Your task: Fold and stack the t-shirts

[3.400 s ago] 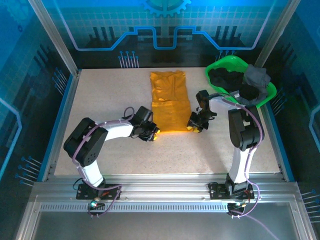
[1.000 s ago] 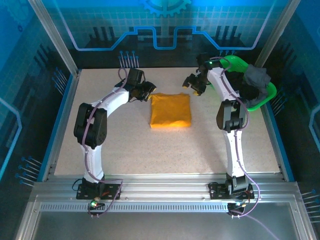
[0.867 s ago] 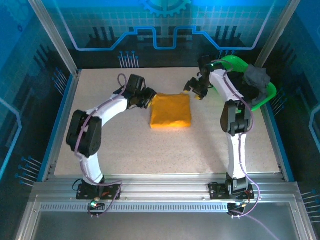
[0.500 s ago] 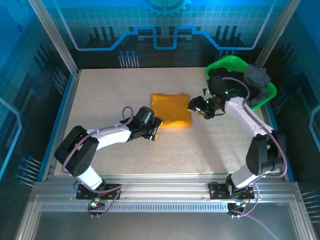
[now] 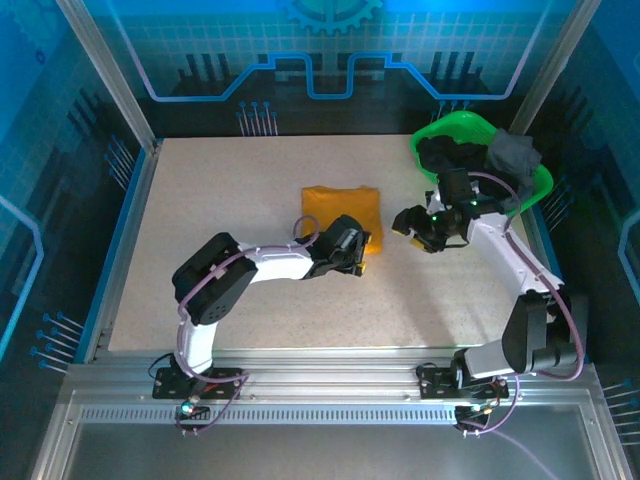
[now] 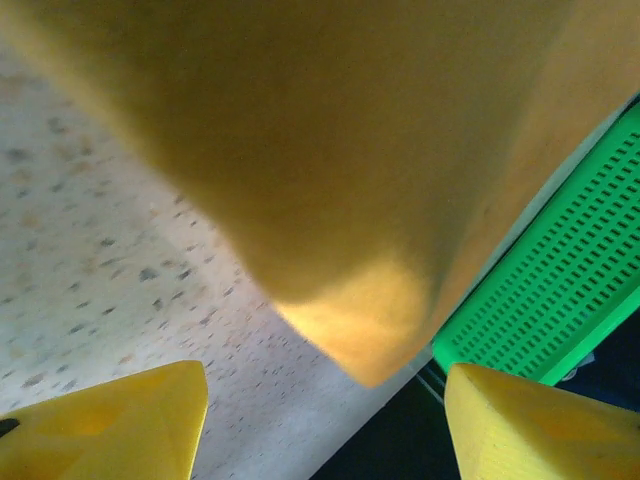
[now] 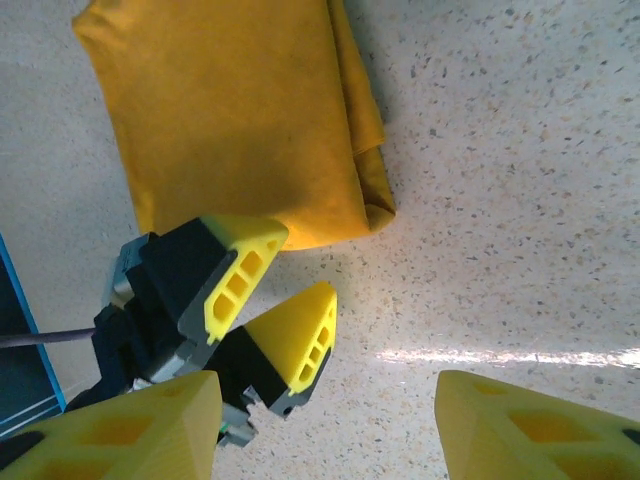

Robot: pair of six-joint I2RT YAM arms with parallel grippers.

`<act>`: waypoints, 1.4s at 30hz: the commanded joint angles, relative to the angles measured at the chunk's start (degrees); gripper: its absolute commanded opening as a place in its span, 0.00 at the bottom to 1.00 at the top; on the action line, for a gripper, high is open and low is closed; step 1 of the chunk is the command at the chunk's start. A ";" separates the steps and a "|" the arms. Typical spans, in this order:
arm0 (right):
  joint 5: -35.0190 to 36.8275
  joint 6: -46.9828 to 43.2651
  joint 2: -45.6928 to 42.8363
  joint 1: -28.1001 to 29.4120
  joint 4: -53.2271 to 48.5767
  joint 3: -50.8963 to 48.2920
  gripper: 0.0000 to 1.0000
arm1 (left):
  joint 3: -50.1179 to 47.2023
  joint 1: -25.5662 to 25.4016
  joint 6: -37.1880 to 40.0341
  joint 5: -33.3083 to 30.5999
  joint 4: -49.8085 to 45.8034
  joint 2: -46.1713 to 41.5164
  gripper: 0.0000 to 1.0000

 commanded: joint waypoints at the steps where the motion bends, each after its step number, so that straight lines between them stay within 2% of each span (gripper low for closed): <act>1: -2.25 -1.43 -2.16 -1.34 -0.84 -1.81 0.59 | 1.60 0.44 -2.75 -3.32 -0.44 3.37 0.61; 7: -3.06 -1.07 -3.23 -2.19 -1.45 -2.74 0.58 | 4.68 0.99 -4.88 -2.78 -0.76 8.52 0.43; 8: -3.14 -1.16 -3.20 -2.30 -1.55 -2.45 0.58 | 4.70 1.27 -5.17 -3.65 -0.56 8.68 0.37; 12: -3.18 -1.25 -2.36 -2.25 -1.81 -1.07 0.58 | 4.09 4.29 -4.08 -6.74 -0.30 8.40 0.01; 15: -3.39 -1.08 -1.85 -2.29 -1.65 -0.40 0.58 | 0.94 8.42 -2.36 -7.51 3.05 6.61 0.00; 17: -3.70 -0.85 -1.63 -2.27 -1.35 -0.27 0.58 | -1.38 12.57 2.15 -6.13 5.69 4.82 0.00; 19: -3.86 -0.64 -1.28 -2.16 -1.20 -0.11 0.58 | -3.82 16.93 5.43 -3.51 8.64 3.53 0.00; 22: -3.95 -0.41 -0.96 -1.72 -1.00 0.08 0.57 | -6.42 24.93 14.41 2.50 12.53 2.24 0.00; 25: -3.82 -0.38 -0.58 -1.07 -0.89 0.35 0.57 | -6.63 32.88 22.75 6.92 9.95 1.08 0.00; 30: -4.34 -0.38 -0.18 0.13 0.52 0.33 0.57 | 0.54 46.50 36.98 25.03 13.93 8.99 0.00; 36: -5.79 -1.24 0.56 1.66 2.83 1.21 0.57 | 8.05 56.21 48.45 29.57 4.05 12.51 0.00; 39: -7.05 -1.61 0.92 2.24 4.25 2.08 0.57 | 13.86 58.59 53.49 30.61 -2.91 14.80 0.00; 42: -7.74 -2.01 0.93 2.96 5.32 3.04 0.57 | 17.89 59.88 54.07 31.85 -5.11 17.11 0.00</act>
